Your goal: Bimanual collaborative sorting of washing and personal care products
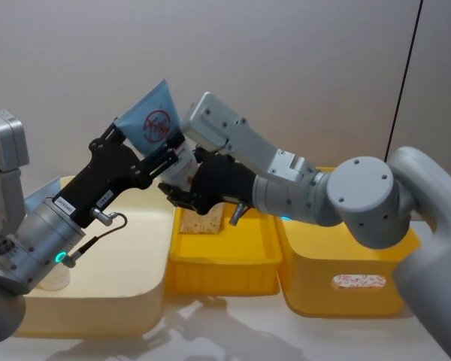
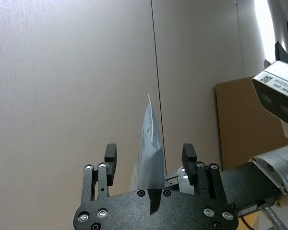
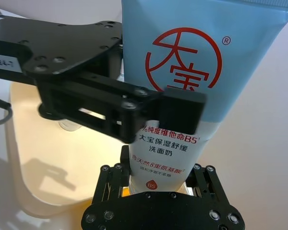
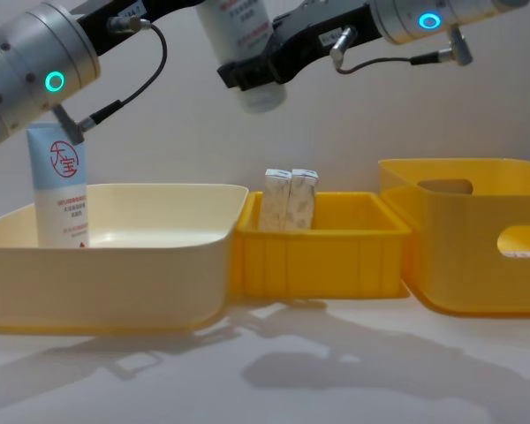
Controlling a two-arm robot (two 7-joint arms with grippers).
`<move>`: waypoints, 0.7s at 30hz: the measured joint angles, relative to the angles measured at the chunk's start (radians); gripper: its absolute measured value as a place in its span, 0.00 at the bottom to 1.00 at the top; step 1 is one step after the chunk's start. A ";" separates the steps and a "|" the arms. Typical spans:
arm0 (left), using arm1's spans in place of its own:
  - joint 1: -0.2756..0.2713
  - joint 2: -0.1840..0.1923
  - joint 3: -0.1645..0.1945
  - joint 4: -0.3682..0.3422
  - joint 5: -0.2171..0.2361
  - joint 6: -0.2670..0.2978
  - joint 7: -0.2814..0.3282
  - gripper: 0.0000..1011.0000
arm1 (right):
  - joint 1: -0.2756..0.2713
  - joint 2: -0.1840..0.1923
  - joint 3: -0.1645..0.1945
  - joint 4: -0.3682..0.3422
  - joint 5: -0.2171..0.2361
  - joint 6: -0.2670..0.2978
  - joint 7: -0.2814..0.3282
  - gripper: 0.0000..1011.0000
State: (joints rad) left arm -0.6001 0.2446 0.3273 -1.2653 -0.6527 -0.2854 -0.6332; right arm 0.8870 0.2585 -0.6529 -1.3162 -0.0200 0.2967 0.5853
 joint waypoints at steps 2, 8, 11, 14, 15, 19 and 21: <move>0.000 0.000 0.000 0.000 0.000 0.000 0.000 0.87 | -0.002 0.004 0.007 -0.001 -0.001 0.005 -0.007 0.60; 0.000 0.000 0.000 0.000 0.000 0.000 0.000 0.99 | -0.008 0.018 0.032 -0.005 -0.004 0.018 -0.031 0.60; 0.000 0.000 0.000 0.000 0.000 0.000 0.000 0.99 | -0.011 0.024 0.047 -0.006 -0.005 0.024 -0.041 0.60; 0.000 0.000 0.000 0.000 0.000 0.000 0.000 0.99 | -0.014 0.036 0.074 -0.005 -0.005 0.035 -0.061 0.60; 0.000 0.000 0.000 0.000 0.000 0.000 0.000 0.99 | -0.015 0.038 0.080 -0.004 -0.005 0.037 -0.065 0.60; 0.000 0.000 0.000 0.000 0.000 0.000 0.000 0.99 | -0.016 0.049 0.111 0.007 -0.003 0.045 -0.084 0.60; 0.000 0.000 0.000 0.000 0.000 0.000 0.000 0.99 | -0.015 0.055 0.132 0.018 0.001 0.051 -0.096 0.60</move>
State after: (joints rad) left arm -0.5999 0.2447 0.3273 -1.2653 -0.6528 -0.2854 -0.6331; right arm 0.8716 0.3133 -0.5210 -1.2985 -0.0195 0.3478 0.4894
